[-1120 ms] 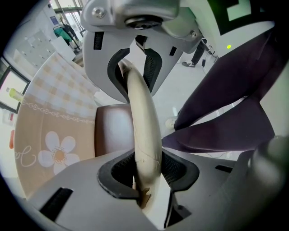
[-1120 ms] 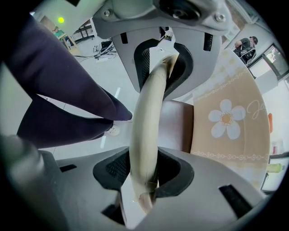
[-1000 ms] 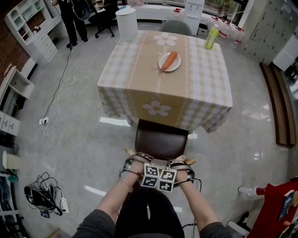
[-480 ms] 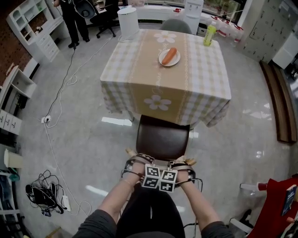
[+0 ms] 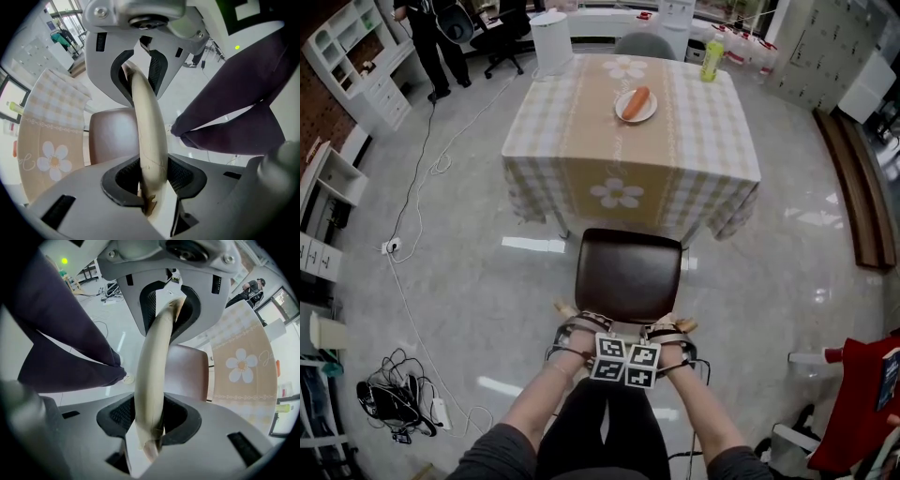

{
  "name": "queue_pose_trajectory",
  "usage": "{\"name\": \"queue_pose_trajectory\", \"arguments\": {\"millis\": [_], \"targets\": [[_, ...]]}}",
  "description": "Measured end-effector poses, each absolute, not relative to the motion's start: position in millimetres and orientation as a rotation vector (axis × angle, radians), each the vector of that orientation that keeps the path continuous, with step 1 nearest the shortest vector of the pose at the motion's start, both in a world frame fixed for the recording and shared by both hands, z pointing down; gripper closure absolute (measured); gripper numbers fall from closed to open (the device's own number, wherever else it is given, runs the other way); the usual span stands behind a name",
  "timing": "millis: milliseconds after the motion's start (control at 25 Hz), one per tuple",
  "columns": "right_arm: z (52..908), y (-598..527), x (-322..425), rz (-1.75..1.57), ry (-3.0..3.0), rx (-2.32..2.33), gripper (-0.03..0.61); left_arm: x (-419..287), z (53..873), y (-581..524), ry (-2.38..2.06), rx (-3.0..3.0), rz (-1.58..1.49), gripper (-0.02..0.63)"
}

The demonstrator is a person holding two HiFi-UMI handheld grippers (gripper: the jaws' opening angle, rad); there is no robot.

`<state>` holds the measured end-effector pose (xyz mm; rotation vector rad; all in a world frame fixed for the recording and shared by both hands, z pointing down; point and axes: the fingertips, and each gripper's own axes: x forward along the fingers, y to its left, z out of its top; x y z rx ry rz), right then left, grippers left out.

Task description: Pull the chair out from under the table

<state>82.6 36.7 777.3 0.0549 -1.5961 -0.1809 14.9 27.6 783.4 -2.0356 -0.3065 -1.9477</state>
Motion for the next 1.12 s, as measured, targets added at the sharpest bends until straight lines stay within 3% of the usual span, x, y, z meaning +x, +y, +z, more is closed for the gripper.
{"name": "queue_pose_trajectory", "arguments": {"millis": [680,720,840,1120], "targets": [[780,77,71,-0.172,-1.57,0.093,0.439,2,786,69,-0.312,-2.032,-1.918,0.46],[779,76,72,-0.184,-1.56,0.106,0.439,0,786,71,-0.327,-2.026,-1.924,0.442],[777,73,72,-0.232,-1.544,0.162,0.439,-7,787,83,-0.409,-2.031,-1.986,0.277],[757,77,70,-0.216,-1.538,0.245,0.417,-8,760,86,-0.286,-2.229,-1.93,0.256]]}}
